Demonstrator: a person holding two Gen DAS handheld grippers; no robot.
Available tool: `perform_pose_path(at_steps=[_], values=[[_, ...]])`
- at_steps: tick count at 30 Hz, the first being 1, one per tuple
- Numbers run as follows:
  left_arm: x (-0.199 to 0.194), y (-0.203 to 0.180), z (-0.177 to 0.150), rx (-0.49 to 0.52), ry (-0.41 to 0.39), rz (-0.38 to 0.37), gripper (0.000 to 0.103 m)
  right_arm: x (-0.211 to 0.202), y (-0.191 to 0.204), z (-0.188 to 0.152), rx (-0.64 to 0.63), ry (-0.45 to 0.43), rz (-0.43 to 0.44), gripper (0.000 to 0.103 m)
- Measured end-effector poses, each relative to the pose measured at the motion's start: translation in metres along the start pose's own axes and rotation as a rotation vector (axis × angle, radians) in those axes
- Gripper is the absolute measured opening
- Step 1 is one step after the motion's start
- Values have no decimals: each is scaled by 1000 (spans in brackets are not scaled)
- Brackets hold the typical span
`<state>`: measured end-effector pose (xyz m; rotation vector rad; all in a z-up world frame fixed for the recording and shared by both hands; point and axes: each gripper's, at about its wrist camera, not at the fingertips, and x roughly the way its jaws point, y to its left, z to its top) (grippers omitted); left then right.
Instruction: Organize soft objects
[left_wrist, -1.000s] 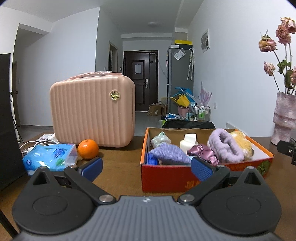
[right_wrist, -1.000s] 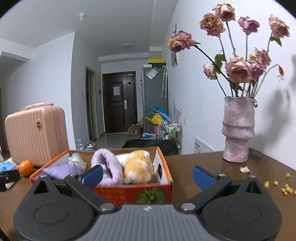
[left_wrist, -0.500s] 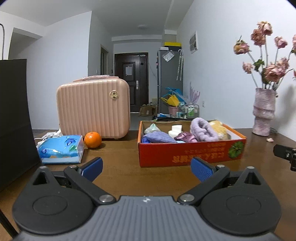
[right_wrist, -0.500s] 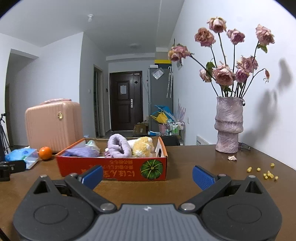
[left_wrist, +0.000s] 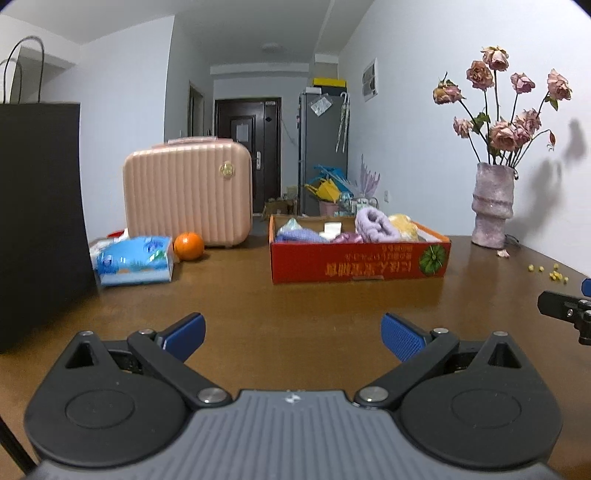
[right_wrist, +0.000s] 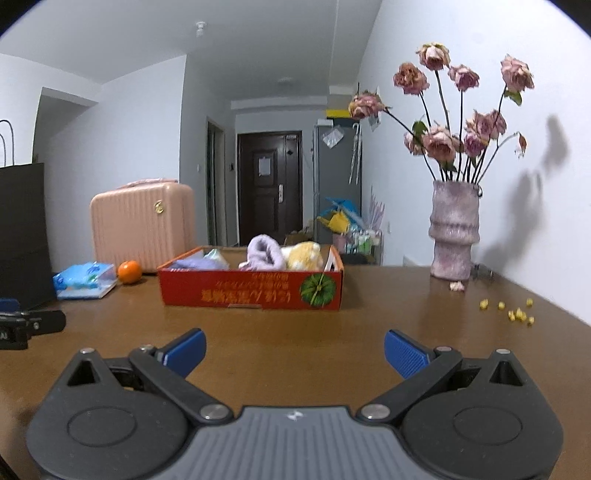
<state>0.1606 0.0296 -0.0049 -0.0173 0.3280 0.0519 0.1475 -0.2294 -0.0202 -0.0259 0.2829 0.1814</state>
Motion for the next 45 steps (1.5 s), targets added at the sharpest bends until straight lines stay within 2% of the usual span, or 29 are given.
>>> perform_pose_path(at_steps=[6,15,45], values=[[-19,8,-14,-33,27,-10,103,-30,7,1,-33,-7,-9,103],[-51,5,-17,-16,-8,-19,103,-57,12,-1,-35,2,2,103],[-68,-1,-15,6,-30,-41,103,-77,18,3,-43,-36,18,103]])
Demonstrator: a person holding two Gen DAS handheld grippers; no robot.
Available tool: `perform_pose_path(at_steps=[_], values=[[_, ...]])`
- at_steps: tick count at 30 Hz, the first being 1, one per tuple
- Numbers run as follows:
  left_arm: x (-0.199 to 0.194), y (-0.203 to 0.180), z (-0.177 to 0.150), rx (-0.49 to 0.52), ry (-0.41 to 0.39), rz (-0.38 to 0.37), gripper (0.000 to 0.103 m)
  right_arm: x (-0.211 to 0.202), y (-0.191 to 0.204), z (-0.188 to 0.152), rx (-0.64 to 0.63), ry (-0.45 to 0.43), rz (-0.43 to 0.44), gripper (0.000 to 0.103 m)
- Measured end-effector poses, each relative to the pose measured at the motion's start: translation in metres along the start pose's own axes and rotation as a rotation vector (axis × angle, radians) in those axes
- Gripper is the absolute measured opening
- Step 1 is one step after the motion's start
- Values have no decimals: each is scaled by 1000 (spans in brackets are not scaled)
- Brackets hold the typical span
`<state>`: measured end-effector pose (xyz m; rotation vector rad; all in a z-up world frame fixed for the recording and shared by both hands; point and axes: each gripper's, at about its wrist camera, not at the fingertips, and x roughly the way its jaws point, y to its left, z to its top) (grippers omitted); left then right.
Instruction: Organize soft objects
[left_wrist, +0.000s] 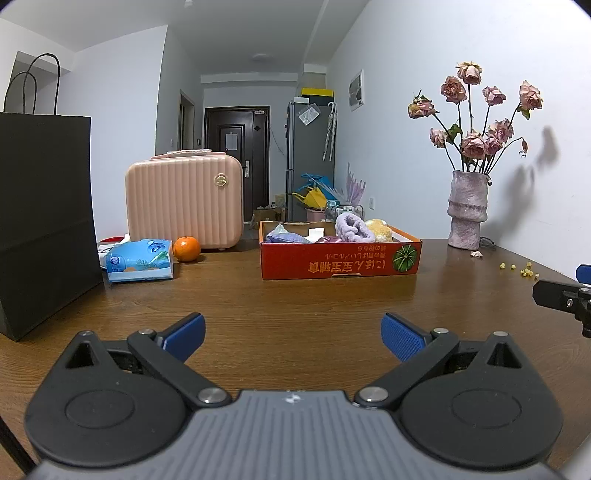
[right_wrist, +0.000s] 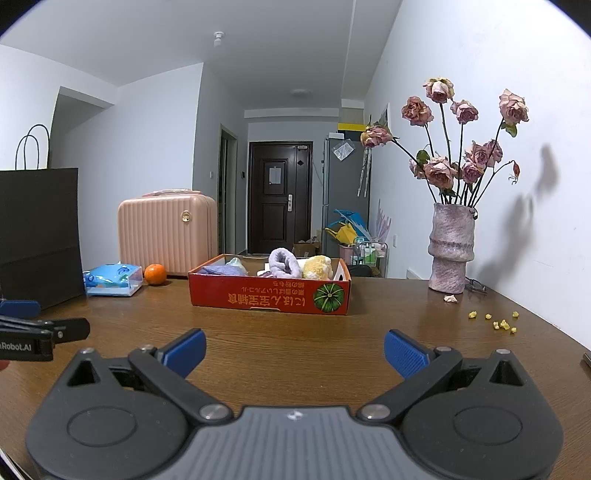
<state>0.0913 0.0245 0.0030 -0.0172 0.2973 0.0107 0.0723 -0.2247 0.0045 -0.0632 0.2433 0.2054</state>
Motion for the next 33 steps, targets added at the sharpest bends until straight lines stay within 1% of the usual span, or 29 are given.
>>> perform_pose_path(at_steps=[33], values=[[3,-3,-2,1,10,-9,103,0,0,0,-1,4,-1,103]])
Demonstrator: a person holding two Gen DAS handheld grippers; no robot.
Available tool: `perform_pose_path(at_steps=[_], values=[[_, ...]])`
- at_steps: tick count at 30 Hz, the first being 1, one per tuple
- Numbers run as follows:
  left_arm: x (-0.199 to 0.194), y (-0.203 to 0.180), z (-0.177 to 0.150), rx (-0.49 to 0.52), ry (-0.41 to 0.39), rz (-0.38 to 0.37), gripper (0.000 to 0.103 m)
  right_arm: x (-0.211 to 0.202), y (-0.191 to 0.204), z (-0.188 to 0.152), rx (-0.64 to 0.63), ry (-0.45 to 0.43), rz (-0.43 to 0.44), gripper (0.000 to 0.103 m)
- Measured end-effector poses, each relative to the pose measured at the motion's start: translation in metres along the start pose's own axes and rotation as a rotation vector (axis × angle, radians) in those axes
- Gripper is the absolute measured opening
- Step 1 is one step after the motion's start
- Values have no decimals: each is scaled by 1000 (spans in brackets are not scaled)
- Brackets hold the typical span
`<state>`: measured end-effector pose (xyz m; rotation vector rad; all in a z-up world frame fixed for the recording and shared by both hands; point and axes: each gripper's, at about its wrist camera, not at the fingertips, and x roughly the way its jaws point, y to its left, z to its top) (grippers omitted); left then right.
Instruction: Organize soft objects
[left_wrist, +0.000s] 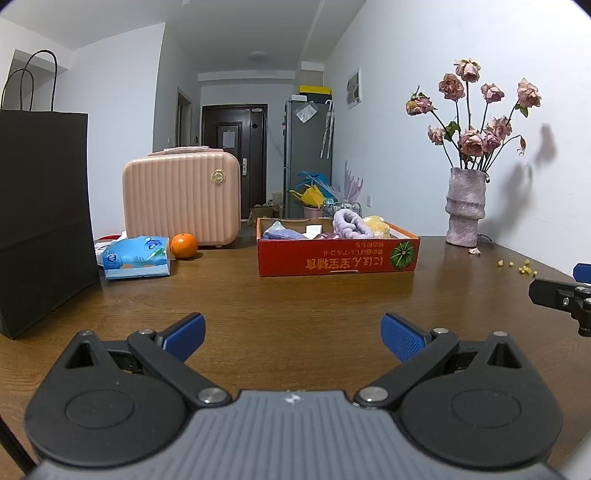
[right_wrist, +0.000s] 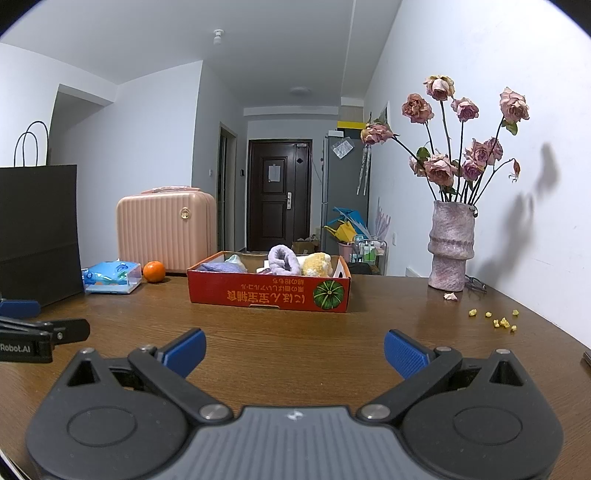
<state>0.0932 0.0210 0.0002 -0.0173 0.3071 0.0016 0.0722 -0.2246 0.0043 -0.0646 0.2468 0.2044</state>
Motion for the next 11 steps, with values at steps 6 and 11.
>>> perform_pose_path(at_steps=[6,11], values=[[1,4,-1,-23,8,-30,103,1,0,-1,1,2,0,103],[1,4,-1,-19,3,-26,103,3,-2,-3,1,5,1,103]])
